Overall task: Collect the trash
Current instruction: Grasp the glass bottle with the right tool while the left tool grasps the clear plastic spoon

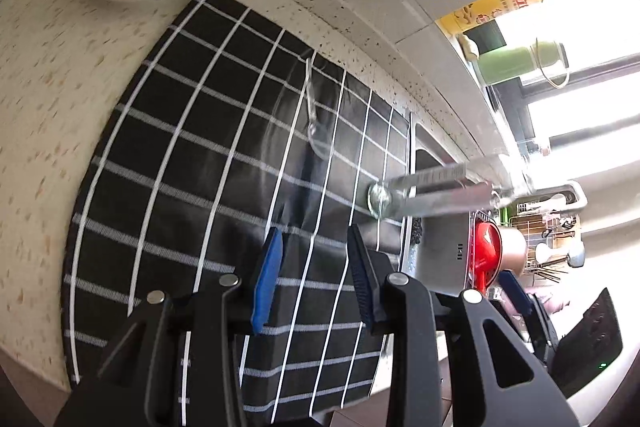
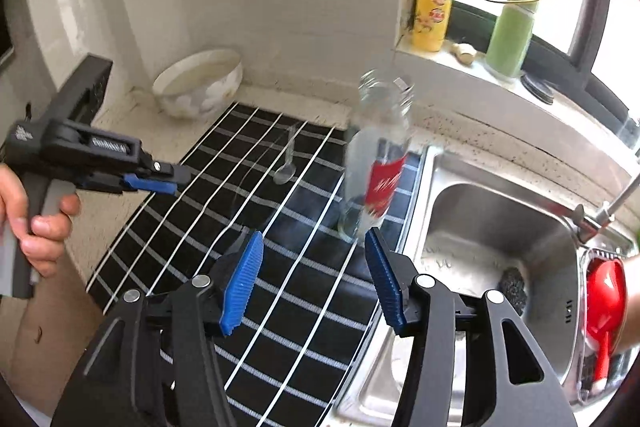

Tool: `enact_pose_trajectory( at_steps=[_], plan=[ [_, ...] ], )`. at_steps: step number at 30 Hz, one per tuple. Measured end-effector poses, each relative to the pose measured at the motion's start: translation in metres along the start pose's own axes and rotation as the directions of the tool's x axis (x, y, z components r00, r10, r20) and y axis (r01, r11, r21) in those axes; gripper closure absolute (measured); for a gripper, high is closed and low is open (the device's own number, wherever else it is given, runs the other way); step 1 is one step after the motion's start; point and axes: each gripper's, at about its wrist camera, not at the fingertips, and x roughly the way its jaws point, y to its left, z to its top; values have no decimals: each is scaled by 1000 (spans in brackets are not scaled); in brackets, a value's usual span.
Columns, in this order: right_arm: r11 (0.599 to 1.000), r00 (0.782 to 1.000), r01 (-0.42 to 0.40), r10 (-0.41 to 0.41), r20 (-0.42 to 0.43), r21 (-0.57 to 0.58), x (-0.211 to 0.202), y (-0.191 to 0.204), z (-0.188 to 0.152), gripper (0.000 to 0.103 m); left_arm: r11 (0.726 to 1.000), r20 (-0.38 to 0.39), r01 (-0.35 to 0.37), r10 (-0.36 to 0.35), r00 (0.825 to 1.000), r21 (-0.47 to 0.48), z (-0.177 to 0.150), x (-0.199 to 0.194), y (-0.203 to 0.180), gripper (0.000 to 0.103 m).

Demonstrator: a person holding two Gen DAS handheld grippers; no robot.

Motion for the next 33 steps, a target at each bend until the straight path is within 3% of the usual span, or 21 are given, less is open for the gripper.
enact_pose_trajectory(
  at_steps=[7, 11, 13, 25, 33],
  plan=[
    [999, 999, -10, 8, 47, 38, 10, -26, 25, 52, 1000, -9, -26, 26, 1000, 6, 38, 36, -7, 69],
    [998, 997, -30, 26, 76, 56, 16, -40, 37, 52, 999, -1, -39, 39, 999, 38, 60, 54, -15, 55],
    [999, 996, -28, 23, 91, 47, 21, -45, 42, 52, 997, 7, -47, 46, 999, 61, 71, 63, -20, 53],
    [998, 984, -62, 63, 167, -10, 28, -45, 61, 52, 986, 13, -117, 116, 993, 118, 123, 113, -21, 53],
    [996, 986, -80, 71, 153, 49, 34, -55, 61, 55, 942, 50, -239, 234, 971, 237, 133, 134, -35, 53]
  ],
)
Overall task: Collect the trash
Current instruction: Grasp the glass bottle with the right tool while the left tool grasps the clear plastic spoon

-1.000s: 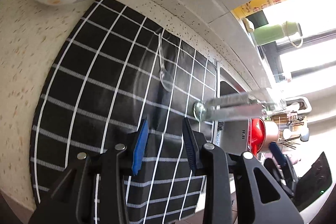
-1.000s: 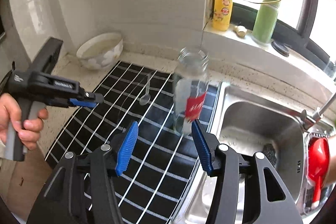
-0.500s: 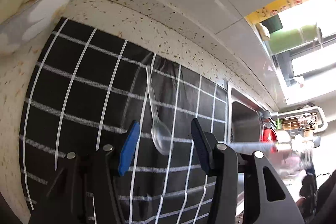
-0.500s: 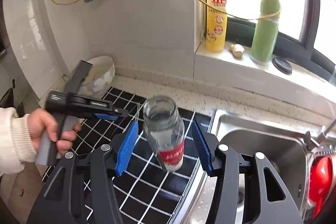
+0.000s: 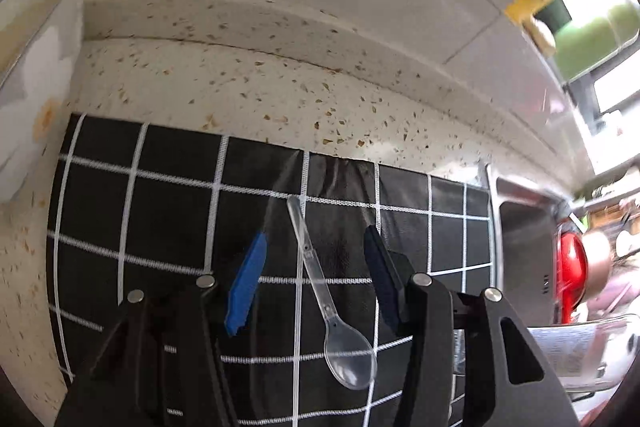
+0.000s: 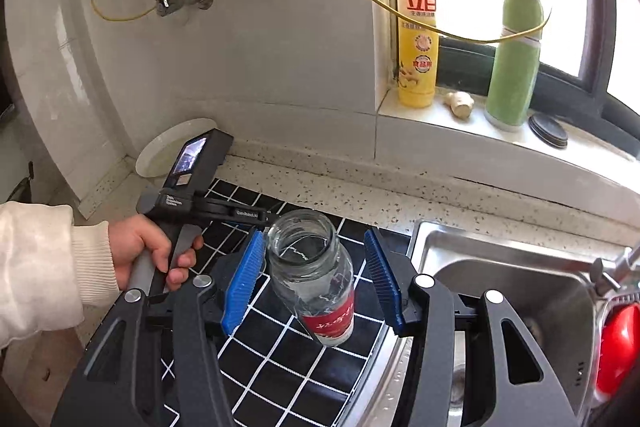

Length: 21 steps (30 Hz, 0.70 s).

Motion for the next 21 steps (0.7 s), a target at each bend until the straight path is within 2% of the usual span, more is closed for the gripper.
enact_pose_trajectory(
  at_steps=[4, 9, 11, 16, 18, 19, 21],
  plan=[
    [1000, 1000, -5, 5, 3, -2, 0, -1, 0, 56, 1000, 12, -12, 12, 1000, 12, 4, 2, -4, 53],
    [1000, 1000, -7, 7, 6, -18, 0, 4, 0, 62, 999, 8, -36, 36, 999, 35, 9, 7, -12, 68],
    [1000, 1000, -10, 10, 9, -14, 0, 5, 2, 63, 998, 4, -55, 55, 999, 39, 10, 8, -14, 81],
    [999, 999, -30, 30, -18, -14, 5, 8, 2, 68, 996, -10, -86, 86, 996, 28, 13, 12, -11, 89],
    [999, 999, -30, 30, -16, -15, 4, 9, 1, 68, 993, -15, -106, 107, 994, 54, 12, 13, -13, 90],
    [999, 999, -31, 30, -17, -15, 5, 9, 1, 68, 990, -23, -117, 118, 993, 74, 12, 13, -15, 96],
    [999, 999, -32, 32, -18, -10, 5, 9, 1, 68, 986, -32, -132, 135, 990, 103, 11, 16, -19, 99]
  ],
)
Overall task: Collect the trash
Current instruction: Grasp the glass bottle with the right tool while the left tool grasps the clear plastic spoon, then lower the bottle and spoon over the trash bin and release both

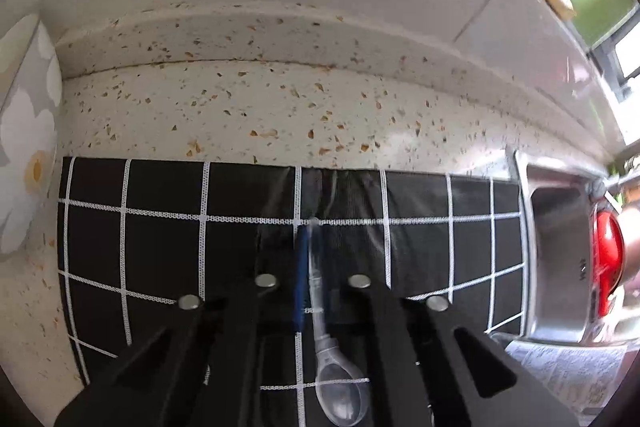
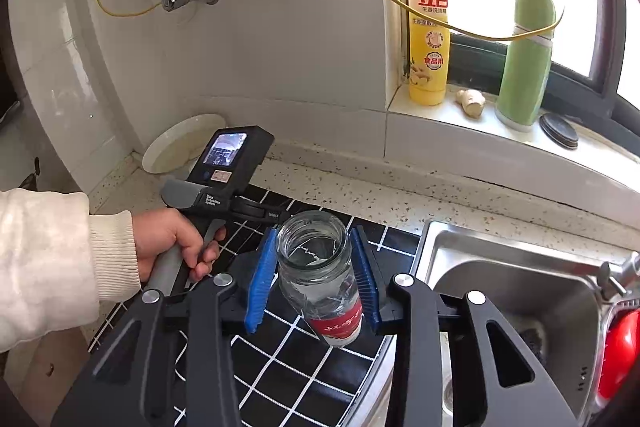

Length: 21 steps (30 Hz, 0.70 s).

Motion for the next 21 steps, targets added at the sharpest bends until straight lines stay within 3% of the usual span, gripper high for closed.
enact_pose_trajectory(
  at_steps=[10, 21],
  plan=[
    [999, 1000, 8, -8, -3, 32, -10, 0, -5, 69, 999, 32, 7, -8, 999, 48, -7, -33, -13, 102],
    [1000, 1000, -17, 18, 15, -18, -35, 25, -8, 69, 998, 85, 18, -22, 996, 57, -36, -81, -17, 102]
  ],
)
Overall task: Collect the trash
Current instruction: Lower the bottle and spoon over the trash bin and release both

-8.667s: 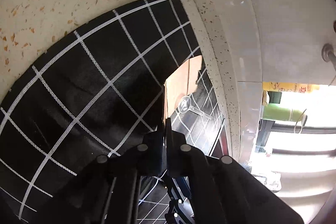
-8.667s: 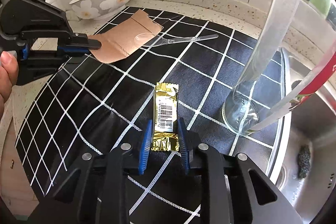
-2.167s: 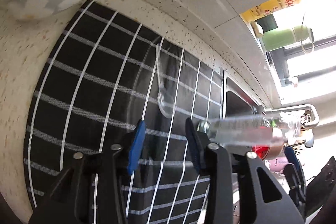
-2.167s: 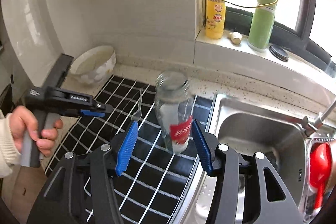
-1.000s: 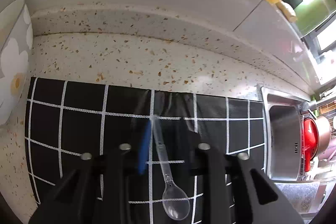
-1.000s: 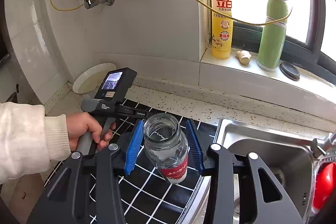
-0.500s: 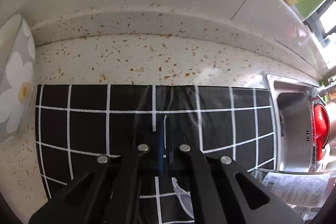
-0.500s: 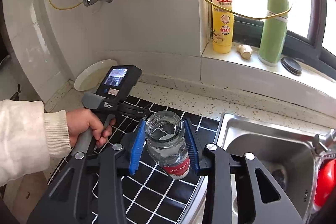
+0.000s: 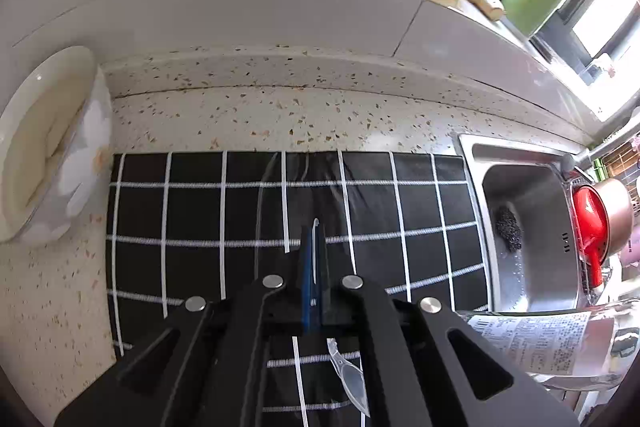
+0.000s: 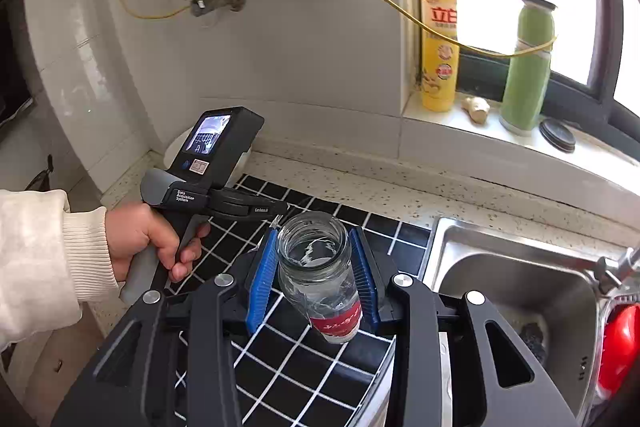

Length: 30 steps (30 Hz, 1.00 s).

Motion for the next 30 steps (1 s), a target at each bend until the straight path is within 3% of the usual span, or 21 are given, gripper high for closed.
enact_pose_trajectory(
  at_steps=[10, 30],
  plan=[
    [1000, 1000, -5, 5, 8, -24, -34, 40, -17, 69, 1000, 25, 16, -15, 1000, -17, -48, -49, 13, 102],
    [996, 999, -33, 33, -3, -80, -107, 166, -87, 69, 998, 55, 36, -34, 998, -54, -205, -141, 46, 102]
  ],
)
